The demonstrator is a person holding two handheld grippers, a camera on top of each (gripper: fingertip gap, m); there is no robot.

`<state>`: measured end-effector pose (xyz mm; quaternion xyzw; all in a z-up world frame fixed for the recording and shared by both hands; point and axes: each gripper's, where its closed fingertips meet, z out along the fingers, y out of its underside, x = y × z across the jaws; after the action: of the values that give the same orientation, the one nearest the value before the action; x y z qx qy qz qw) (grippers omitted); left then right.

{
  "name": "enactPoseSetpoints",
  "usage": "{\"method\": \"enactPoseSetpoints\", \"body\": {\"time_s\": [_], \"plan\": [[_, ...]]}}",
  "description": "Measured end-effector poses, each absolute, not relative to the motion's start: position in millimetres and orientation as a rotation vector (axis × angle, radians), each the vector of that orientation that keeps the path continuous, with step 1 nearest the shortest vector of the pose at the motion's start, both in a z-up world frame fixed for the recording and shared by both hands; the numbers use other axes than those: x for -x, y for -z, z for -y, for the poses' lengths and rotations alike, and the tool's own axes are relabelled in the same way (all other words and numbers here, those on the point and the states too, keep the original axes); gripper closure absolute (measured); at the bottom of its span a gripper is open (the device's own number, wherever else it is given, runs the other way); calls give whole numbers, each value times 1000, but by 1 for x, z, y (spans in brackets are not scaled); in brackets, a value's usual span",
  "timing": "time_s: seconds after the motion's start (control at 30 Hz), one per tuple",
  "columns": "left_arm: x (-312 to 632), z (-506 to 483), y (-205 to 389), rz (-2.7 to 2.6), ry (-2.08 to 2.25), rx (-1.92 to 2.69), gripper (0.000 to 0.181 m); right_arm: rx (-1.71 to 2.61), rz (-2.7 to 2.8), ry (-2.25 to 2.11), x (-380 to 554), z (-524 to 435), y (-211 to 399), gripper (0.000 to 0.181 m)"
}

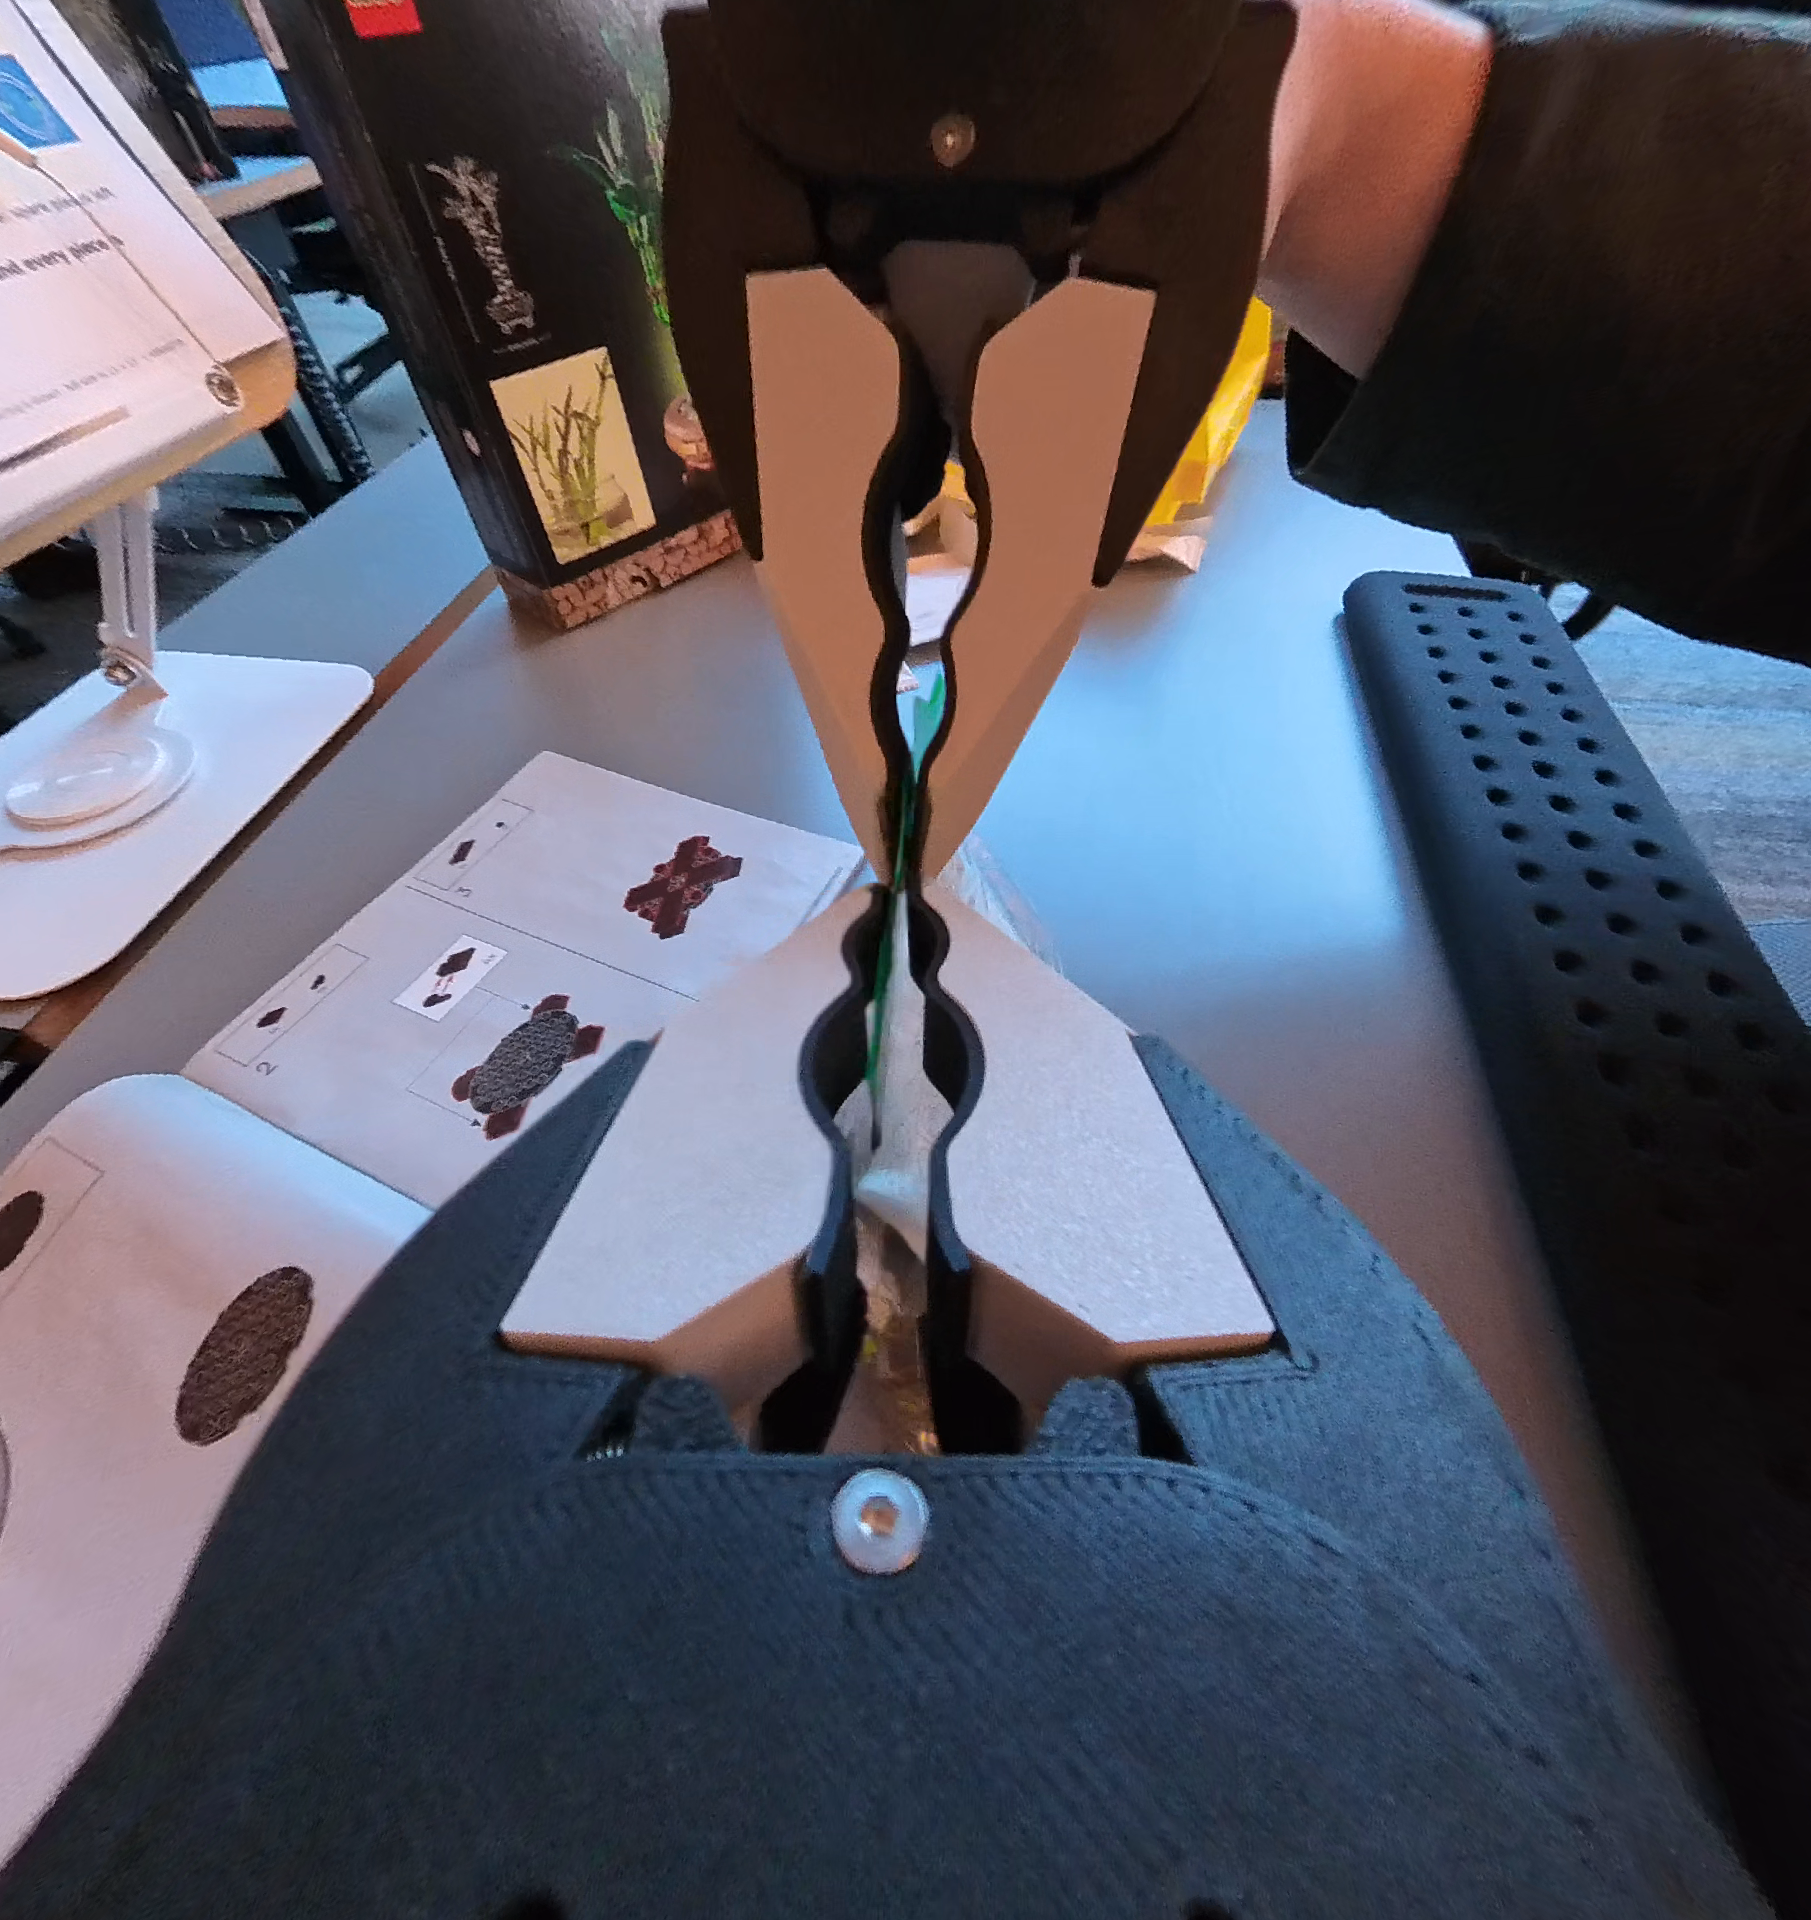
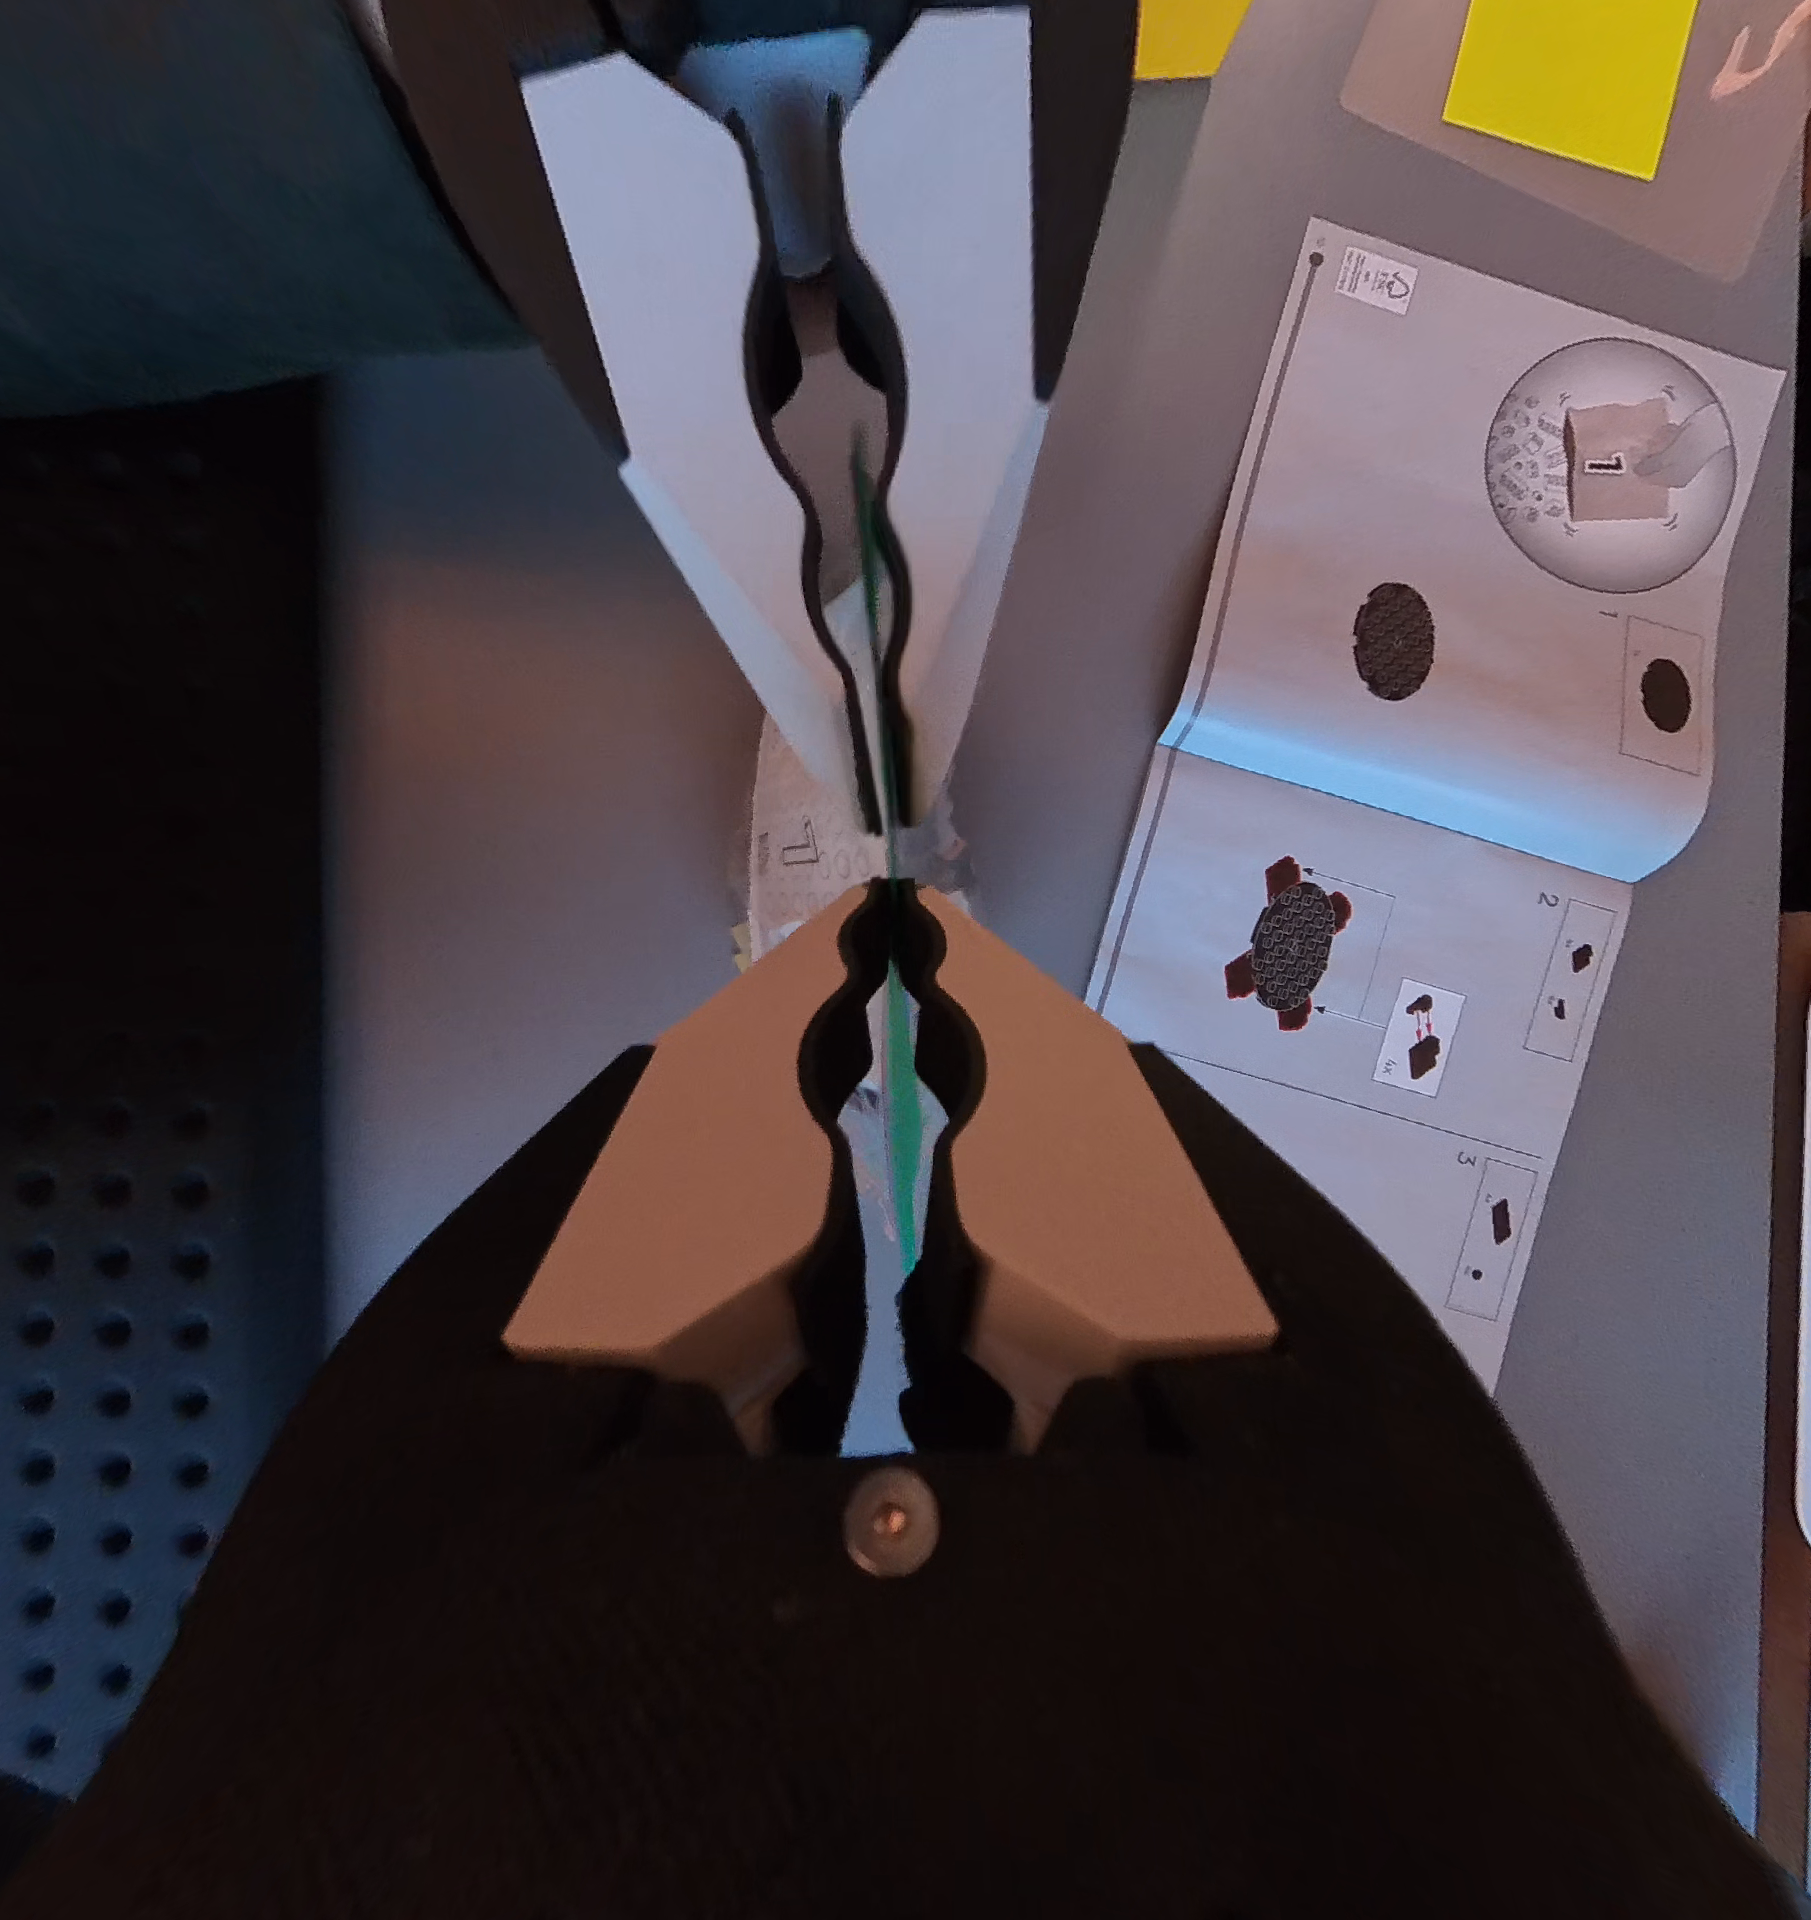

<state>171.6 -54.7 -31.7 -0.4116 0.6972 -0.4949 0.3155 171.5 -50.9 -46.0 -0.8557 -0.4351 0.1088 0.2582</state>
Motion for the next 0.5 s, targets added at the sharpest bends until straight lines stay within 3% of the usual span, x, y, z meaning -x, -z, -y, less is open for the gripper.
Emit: {"method": "enactPoseSetpoints", "body": {"time_s": [0.2,0.27,0.5], "plan": [[-173,56,38,-1885,1238,1077,181,2336,1137,-333,-172,52,47,179],[-173,55,38,-1884,1229,1074,181,2345,1130,-292,-178,52,48,170],[-175,55,38,-1858,1265,1094,180,2326,1157,-291,-179,55,48,181]]}}
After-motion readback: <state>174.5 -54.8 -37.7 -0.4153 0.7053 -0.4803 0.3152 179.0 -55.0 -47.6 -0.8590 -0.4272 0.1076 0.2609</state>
